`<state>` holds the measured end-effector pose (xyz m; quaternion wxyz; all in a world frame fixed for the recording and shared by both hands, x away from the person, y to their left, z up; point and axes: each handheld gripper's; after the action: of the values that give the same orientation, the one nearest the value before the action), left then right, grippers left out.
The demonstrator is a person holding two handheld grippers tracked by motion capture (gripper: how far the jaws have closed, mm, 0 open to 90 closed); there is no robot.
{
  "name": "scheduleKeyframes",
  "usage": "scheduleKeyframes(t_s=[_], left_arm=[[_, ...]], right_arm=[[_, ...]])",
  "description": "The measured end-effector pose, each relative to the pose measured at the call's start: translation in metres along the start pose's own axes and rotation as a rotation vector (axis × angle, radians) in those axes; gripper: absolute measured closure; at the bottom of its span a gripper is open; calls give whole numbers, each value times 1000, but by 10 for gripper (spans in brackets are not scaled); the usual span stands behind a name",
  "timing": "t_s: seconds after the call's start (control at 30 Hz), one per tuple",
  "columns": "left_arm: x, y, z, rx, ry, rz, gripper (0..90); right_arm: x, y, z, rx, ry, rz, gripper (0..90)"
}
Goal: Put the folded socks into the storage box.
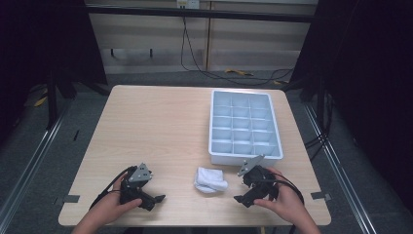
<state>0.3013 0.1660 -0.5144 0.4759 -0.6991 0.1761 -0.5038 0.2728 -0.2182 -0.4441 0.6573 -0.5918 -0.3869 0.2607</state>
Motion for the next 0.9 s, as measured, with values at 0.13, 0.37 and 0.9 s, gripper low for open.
scheduleKeyframes(t_s=[0.13, 0.37, 0.9], left_arm=[[0, 0, 0, 0, 0, 0, 0], [0, 0, 0, 0, 0, 0, 0], [0, 0, 0, -1, 1, -4, 0]], right_arm=[[9, -13, -1, -3, -9, 0, 187], [25, -19, 4, -7, -54, 28, 188], [67, -12, 16, 27, -142, 69, 182]])
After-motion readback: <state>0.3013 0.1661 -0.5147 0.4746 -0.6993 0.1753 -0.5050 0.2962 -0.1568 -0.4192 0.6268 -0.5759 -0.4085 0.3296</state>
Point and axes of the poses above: each handheld gripper's, and its own axes: y roughly forward along the jaws, x roughly out of its top, z roughly to its left, and after that the axes turned 13 degrees about z, right-handed
